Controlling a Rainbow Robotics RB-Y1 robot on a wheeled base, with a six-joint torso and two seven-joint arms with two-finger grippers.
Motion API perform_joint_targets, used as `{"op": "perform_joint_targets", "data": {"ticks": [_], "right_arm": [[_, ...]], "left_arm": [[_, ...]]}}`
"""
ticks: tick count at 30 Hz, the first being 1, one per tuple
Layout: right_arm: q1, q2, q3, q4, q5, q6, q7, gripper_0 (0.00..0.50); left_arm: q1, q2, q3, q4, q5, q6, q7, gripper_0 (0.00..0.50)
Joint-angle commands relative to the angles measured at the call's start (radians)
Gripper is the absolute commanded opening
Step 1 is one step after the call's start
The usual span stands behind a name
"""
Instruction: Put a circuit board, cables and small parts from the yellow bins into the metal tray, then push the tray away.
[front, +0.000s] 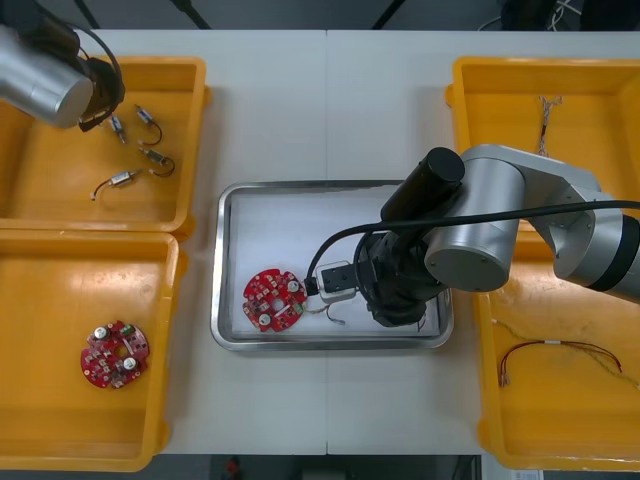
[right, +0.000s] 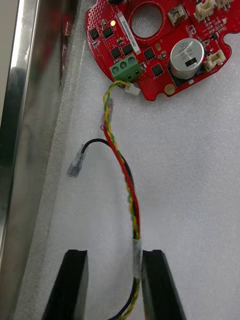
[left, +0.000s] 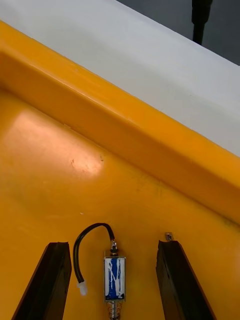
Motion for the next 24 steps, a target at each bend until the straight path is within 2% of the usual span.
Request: {"op": "perform_joint_targets", "data": {"ticks": [1,7,11,18,24], "right_arm": [[-0.029,0.003,0.008,-0.008,-0.025,-0.025,-0.004,0.500],[-0.029,-0.032,-0.015,-0.023,-0.081,-0.051,-0.013,0.500],[-0.029,-0.047,-0.064,-0.060,-0.089,-0.017,-0.027,0.500],[-0.029,-0.056,-0.260,-0.123,-0.109,0.190,-0.190,0.500],[-0.029,-0.066,-0.423,-0.127,-0.156,0.348,-0.360,0.500]], "left_arm": [[-0.044,-0.020,-0.075,0.040,-0.016,-0.063,0.016,0.500],[-0.044,-0.047,-0.101,0.109,-0.019,-0.124,0.016,0.500],[-0.046,-0.060,-0.101,0.129,-0.019,-0.142,0.016,0.500],[-0.043,-0.075,-0.101,0.130,-0.015,-0.142,0.027,0.500],[-0.044,-0.077,-0.136,0.135,-0.026,-0.142,0.033,0.500]]}}
